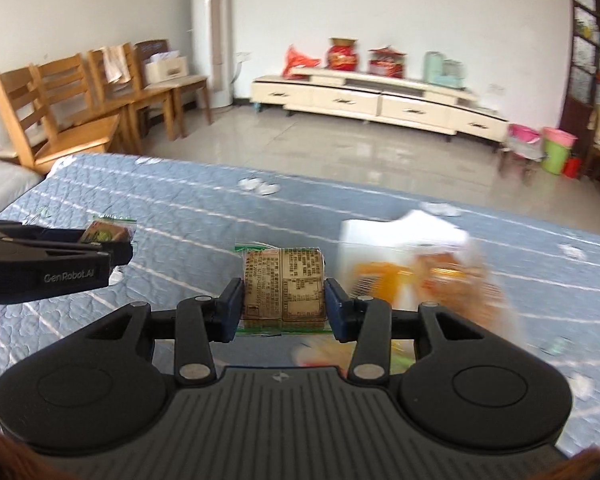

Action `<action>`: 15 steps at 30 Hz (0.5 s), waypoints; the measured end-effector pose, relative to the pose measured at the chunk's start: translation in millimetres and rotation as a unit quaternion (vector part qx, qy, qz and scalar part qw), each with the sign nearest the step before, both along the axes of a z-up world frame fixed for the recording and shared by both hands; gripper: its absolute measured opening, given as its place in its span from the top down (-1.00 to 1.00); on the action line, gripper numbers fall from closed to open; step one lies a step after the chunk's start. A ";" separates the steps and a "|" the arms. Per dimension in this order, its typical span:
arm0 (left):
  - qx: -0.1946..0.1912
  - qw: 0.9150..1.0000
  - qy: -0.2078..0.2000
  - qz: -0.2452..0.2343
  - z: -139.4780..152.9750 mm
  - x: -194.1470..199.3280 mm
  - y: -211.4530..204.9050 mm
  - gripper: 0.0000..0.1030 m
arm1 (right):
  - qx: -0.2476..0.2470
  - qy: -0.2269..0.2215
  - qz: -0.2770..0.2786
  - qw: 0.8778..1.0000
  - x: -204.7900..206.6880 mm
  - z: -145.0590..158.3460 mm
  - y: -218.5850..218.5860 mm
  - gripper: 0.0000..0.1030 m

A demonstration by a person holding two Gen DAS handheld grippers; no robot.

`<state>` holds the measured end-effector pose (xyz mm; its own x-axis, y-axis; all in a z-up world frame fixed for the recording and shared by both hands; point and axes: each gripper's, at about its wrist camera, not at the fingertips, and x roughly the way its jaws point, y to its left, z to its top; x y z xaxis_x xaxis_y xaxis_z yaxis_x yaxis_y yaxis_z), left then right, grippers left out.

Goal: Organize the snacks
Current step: 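Carry the green cracker with the left tool while the right tool carries the brown cracker to the tray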

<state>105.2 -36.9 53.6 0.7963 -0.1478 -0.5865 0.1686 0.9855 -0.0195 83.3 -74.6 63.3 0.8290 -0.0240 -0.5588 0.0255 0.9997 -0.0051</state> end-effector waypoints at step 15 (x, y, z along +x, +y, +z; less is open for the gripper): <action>-0.001 0.998 -0.031 -0.059 30.6 -80.0 -69.1 0.17 | 0.004 -0.040 -0.097 0.995 -100.7 36.3 -56.5 -0.03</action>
